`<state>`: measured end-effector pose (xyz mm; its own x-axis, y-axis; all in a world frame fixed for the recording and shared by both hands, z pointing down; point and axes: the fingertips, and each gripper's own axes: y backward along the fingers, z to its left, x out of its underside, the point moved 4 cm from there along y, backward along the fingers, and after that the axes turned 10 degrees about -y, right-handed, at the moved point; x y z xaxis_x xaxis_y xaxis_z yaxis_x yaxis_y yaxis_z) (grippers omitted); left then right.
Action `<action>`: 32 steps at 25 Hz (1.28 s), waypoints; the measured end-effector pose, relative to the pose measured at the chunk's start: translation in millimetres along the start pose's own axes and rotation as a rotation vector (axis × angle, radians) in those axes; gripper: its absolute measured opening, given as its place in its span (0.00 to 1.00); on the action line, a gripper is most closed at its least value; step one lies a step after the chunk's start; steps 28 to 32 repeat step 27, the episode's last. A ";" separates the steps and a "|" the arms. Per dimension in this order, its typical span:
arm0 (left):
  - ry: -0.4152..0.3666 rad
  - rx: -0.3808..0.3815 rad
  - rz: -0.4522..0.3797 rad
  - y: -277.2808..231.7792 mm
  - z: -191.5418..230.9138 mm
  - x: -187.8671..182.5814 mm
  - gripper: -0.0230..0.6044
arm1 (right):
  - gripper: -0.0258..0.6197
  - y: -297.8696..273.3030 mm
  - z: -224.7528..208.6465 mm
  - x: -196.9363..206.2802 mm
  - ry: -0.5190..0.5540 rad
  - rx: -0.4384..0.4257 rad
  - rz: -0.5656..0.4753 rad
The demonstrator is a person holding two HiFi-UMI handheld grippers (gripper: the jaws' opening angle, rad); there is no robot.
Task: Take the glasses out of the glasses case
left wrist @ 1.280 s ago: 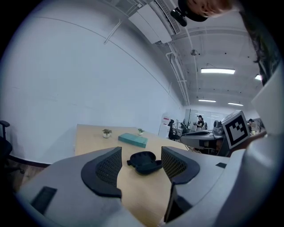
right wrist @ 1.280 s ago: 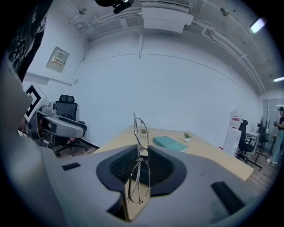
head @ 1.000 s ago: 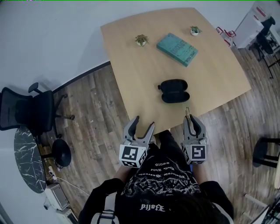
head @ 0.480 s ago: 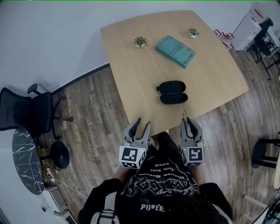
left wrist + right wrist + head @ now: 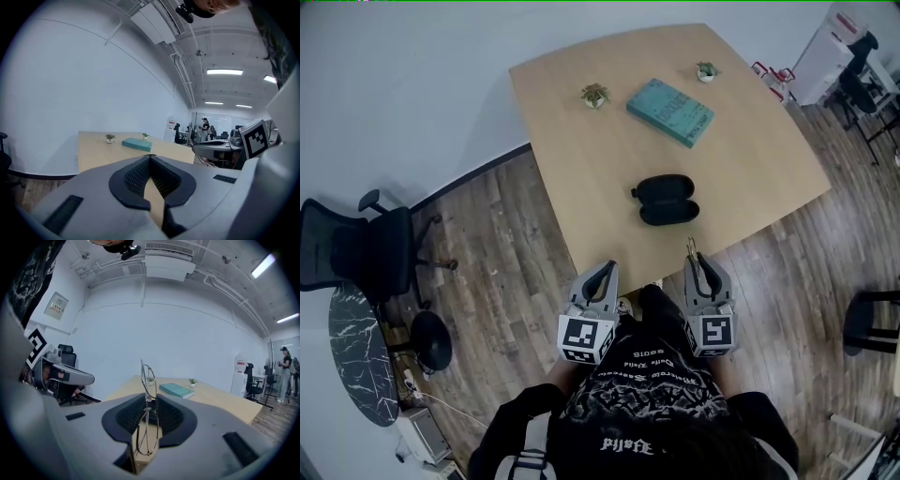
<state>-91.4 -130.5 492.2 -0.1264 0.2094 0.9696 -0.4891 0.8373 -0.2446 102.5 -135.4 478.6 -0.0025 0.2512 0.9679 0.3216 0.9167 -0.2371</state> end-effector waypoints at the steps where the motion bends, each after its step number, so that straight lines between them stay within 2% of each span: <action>1: 0.003 0.003 -0.001 -0.4 0.1 0.2 0.04 | 0.16 0.7 -0.3 0.8 0.000 0.003 0.001; 9: -0.014 0.018 -0.012 -5.5 -2.6 -2.7 0.04 | 0.16 2.9 -7.8 -2.0 -0.009 0.030 -0.012; 32: -0.018 0.019 0.016 -6.7 -0.2 4.4 0.04 | 0.16 0.4 -7.4 0.2 -0.001 0.028 0.000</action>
